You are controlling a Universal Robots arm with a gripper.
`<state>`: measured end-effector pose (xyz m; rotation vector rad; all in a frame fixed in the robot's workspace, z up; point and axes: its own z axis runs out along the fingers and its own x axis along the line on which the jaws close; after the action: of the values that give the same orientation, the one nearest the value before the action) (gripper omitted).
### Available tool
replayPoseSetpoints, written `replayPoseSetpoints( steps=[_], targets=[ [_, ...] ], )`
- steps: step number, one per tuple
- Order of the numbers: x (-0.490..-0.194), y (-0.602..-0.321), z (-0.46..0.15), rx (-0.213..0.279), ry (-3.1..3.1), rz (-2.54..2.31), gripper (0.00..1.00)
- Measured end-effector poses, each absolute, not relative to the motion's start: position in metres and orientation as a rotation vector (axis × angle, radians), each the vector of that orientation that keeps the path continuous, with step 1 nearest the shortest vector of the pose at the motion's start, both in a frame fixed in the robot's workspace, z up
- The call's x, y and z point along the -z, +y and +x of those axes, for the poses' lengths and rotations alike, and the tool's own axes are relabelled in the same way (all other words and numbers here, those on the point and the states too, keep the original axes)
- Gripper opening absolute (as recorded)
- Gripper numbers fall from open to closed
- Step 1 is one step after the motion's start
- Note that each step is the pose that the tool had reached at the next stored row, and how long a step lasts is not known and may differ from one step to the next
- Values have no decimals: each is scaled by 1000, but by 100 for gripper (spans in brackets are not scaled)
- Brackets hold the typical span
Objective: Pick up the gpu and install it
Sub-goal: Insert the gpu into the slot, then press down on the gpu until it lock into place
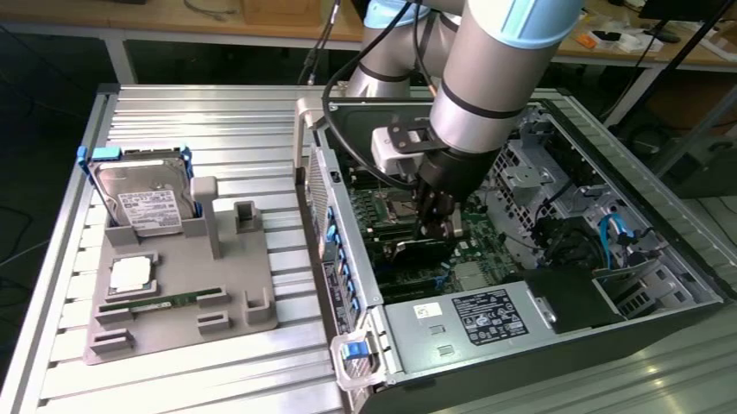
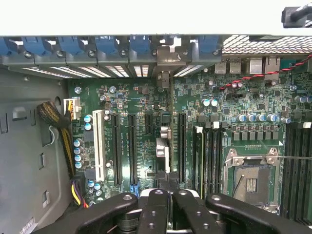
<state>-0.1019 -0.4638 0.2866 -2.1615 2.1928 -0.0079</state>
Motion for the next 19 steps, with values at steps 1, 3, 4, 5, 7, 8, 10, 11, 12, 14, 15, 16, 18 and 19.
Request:
replayPoseSetpoints(
  steps=[1,3,4,5,7,8,10,11,12,14,15,16,18,19],
  targets=[
    [-286,-464,-102,8,2193,-2162,11],
    [-286,-464,-102,8,2193,-2162,11],
    [-286,-464,-102,8,2193,-2162,11],
    [-286,-464,-102,8,2193,-2162,11],
    [-286,-464,-102,8,2193,-2162,11],
    [-286,-464,-102,8,2193,-2162,11],
    [-286,-464,-102,8,2193,-2162,11],
    [-286,-464,-102,8,2193,-2162,11],
    [-286,-464,-102,8,2193,-2162,11],
    [-286,-464,-102,8,2193,-2162,11],
    [-286,-464,-102,8,2193,-2162,11],
    [-286,-464,-103,8,2192,-2162,11],
    [-286,-464,-109,10,2192,-2161,11],
    [-286,-464,-111,11,2191,-2160,11]
  ],
)
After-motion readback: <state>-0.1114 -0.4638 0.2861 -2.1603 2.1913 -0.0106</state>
